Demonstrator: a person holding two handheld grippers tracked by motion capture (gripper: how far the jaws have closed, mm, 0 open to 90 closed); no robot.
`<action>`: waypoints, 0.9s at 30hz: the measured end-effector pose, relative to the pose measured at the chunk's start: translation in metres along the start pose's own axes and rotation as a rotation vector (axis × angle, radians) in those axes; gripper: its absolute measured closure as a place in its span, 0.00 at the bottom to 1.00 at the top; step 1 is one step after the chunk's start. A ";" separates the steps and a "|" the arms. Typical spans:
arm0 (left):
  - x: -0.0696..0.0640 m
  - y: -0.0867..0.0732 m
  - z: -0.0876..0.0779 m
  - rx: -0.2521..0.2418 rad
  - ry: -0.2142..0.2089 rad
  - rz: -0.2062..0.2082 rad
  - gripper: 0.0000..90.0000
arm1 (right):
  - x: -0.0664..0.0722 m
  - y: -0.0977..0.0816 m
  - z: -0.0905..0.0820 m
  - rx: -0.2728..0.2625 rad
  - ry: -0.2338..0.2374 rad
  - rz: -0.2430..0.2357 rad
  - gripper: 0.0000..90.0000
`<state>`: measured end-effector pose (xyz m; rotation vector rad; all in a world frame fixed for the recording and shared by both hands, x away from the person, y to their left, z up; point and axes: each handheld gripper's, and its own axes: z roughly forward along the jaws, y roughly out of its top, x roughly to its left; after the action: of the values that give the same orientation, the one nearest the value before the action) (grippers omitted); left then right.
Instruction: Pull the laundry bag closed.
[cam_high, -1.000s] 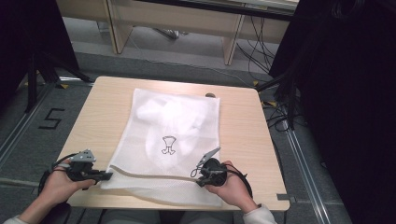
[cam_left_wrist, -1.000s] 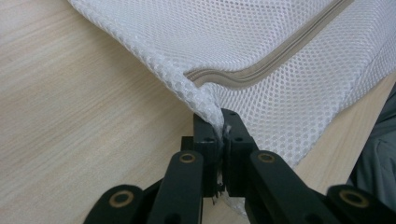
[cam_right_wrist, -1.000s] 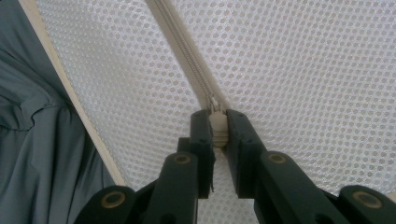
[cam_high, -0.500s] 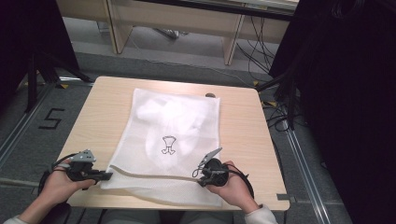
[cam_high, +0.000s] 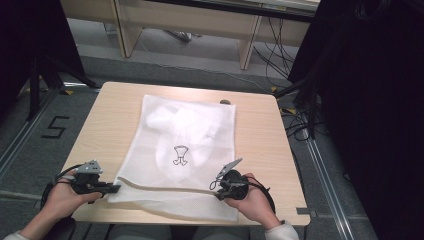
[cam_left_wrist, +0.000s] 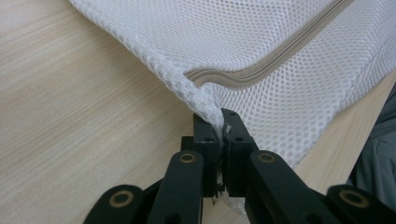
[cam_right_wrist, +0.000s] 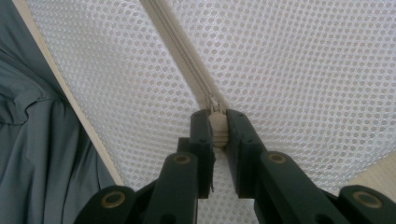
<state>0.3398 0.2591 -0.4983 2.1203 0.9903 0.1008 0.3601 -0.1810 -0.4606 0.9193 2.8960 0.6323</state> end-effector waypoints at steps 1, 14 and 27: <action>0.000 0.000 0.000 -0.001 -0.001 -0.002 0.95 | 0.000 0.000 0.000 -0.001 -0.006 0.005 0.91; 0.000 0.000 0.000 0.000 -0.001 -0.001 0.95 | -0.003 -0.004 -0.003 -0.002 -0.002 0.014 0.91; 0.000 0.000 0.000 -0.005 -0.005 -0.005 0.95 | -0.007 -0.009 -0.005 0.005 -0.012 0.035 0.91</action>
<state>0.3398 0.2597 -0.4986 2.1121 0.9918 0.0953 0.3601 -0.1930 -0.4599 0.9731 2.8783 0.6196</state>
